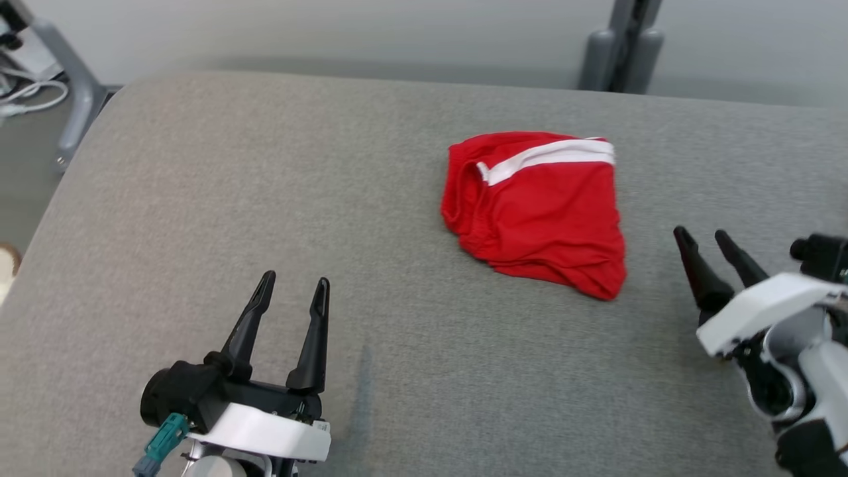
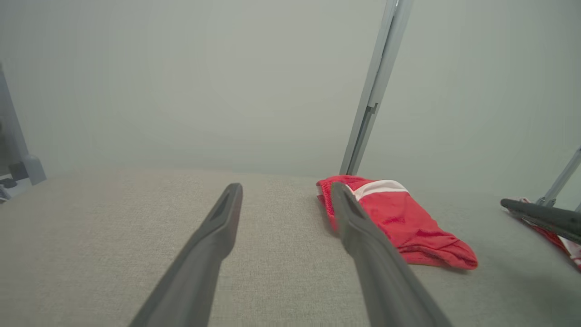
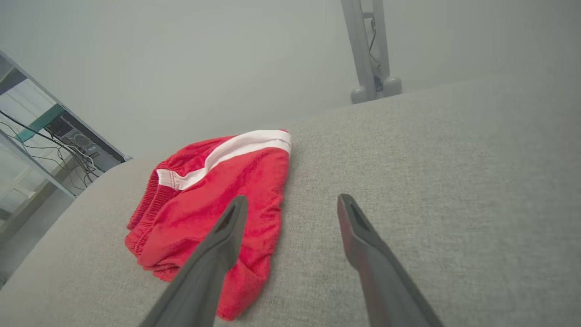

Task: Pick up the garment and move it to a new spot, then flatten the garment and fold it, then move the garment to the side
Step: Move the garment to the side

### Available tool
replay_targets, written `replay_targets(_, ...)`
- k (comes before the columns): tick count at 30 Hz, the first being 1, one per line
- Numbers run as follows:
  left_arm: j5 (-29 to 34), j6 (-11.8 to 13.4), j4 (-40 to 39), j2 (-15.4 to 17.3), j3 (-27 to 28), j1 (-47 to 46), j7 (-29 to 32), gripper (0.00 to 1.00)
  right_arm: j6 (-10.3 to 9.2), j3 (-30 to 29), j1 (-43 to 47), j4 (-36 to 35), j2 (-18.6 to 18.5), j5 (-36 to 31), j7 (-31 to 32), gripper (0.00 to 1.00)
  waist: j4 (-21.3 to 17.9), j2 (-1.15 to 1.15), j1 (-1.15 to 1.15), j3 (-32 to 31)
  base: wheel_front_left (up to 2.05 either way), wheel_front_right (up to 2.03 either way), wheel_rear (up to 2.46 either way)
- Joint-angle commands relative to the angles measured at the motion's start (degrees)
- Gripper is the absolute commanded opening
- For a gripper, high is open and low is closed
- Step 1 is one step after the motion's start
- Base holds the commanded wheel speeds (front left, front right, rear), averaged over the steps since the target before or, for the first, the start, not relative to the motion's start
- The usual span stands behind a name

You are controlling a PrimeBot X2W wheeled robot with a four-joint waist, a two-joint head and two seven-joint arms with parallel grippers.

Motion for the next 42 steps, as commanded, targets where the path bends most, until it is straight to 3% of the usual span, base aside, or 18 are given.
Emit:
replay_targets(1, -0.16, -0.20, -0.02, 0.22, -0.07, -1.18, -0.18, 1.00, 0.01, 0.26, -1.74, 0.45, -1.00, 1.98, 1.44, 1.00, 1.98, 0.00, 0.00, 1.84, 0.00, 0.00, 0.00)
replay_targets(7, -0.62, -0.25, 0.60, 0.22, -2.43, -2.40, -0.18, 1.00, 0.02, 3.85, -8.59, 6.08, -5.26, 11.90, 10.36, 1.00, 6.86, 0.00, 0.00, 4.23, 0.00, 0.00, 0.00)
replay_targets(19, -2.34, 0.34, -0.39, 0.20, -4.59, -2.87, -0.18, 1.00, 0.01, 8.52, -14.91, 11.29, -10.24, 20.87, 17.63, 1.00, 13.09, 0.00, 0.00, 7.74, 0.00, 0.00, 0.00)
replay_targets(32, -3.19, 0.86, -0.67, 0.21, -5.97, -3.85, -0.18, 1.00, 0.00, 14.04, -18.74, 15.44, -9.13, 24.15, 19.54, 1.00, 15.33, 0.00, 0.00, 9.49, 0.00, 0.00, 0.00)
replay_targets(33, -3.28, 0.94, -0.64, 0.21, -6.05, -3.96, -0.18, 1.00, 0.00, 14.49, -18.92, 15.49, -9.19, 24.42, 19.65, 0.64, 15.42, 0.00, 0.00, 9.56, 0.00, 0.00, 0.00)
replay_targets(34, -3.37, 1.06, -0.63, 0.19, -6.13, -4.05, -0.18, 1.00, 0.00, 15.15, -19.10, 15.29, -9.35, 24.56, 19.57, 0.13, 15.49, 0.00, 0.00, 9.65, 0.00, 0.00, 0.00)
replay_targets(35, -3.44, 1.14, -0.62, 0.20, -6.18, -4.14, -0.18, 1.00, 0.00, 15.58, -19.25, 15.19, -9.57, 24.68, 19.33, 0.00, 15.54, 0.00, 0.00, 9.73, 0.00, 0.00, 0.00)
replay_targets(42, -3.45, 1.36, -0.34, 0.20, -6.04, -4.36, -0.18, 1.00, 0.00, 18.25, -20.28, 14.79, -10.92, 25.97, 16.92, 0.00, 15.33, 0.00, 0.00, 9.70, 0.00, 0.00, 0.00)
